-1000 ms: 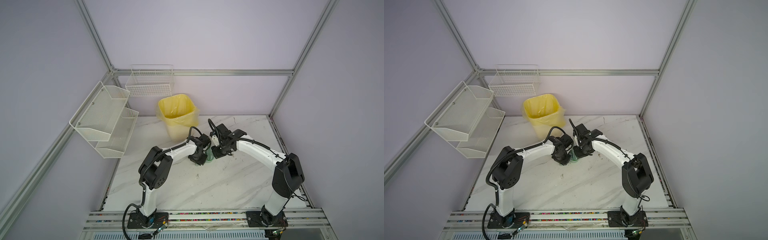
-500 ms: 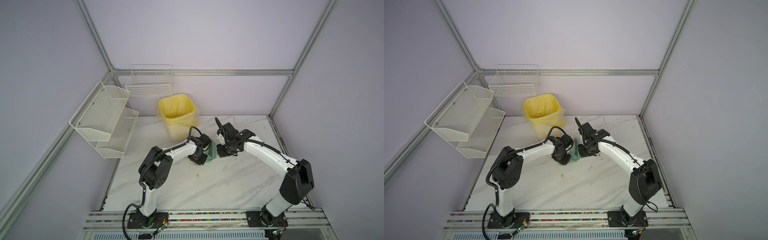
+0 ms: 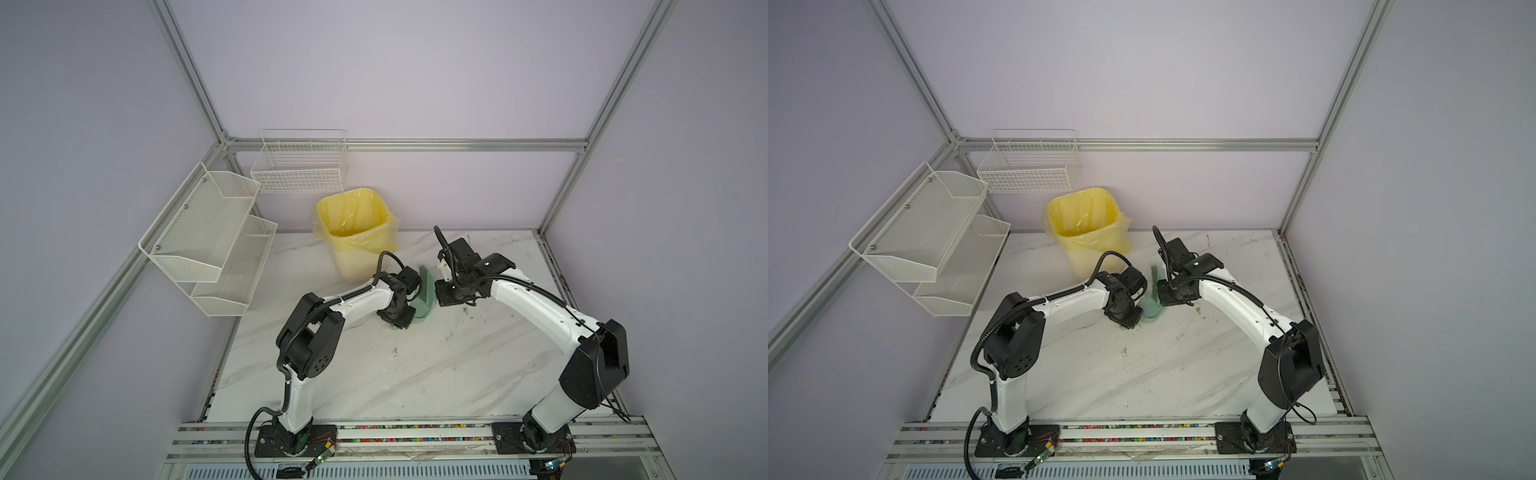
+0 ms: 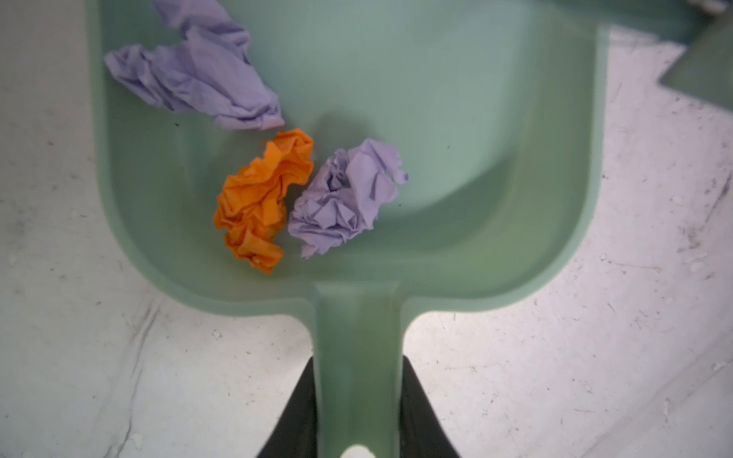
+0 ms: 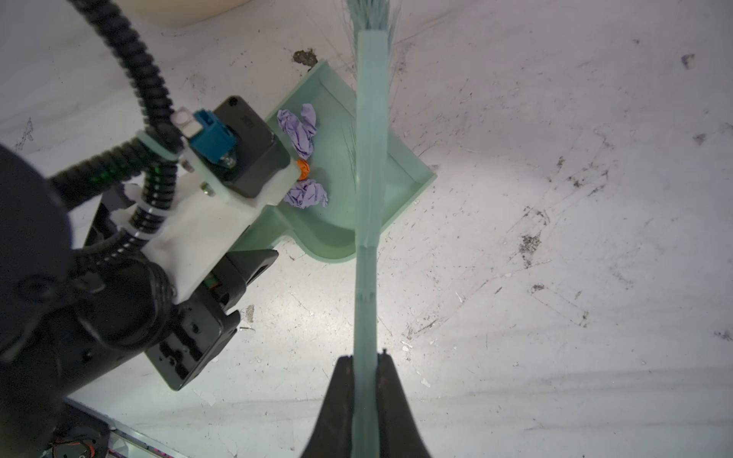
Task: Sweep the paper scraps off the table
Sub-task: 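Lift the brush away with right while left raises dustpan toward the bin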
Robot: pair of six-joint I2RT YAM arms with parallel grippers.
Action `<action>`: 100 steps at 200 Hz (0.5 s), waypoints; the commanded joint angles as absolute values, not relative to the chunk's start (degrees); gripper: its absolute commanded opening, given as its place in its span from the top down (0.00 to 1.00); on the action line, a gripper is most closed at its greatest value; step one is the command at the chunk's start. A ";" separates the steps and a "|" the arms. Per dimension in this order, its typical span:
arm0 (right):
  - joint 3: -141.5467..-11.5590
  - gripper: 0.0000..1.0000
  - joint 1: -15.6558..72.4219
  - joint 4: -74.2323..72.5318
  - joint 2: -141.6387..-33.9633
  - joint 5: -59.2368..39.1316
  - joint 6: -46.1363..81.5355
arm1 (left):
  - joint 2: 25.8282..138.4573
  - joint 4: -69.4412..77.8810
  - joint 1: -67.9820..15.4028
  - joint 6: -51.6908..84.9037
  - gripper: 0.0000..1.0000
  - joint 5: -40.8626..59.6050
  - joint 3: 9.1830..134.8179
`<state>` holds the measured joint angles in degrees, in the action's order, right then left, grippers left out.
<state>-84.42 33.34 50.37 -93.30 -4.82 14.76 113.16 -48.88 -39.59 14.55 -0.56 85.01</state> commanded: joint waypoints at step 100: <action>-81.84 1.00 24.09 40.34 -85.78 -10.17 18.56 | 104.80 -47.99 -39.72 17.09 0.85 -1.76 83.70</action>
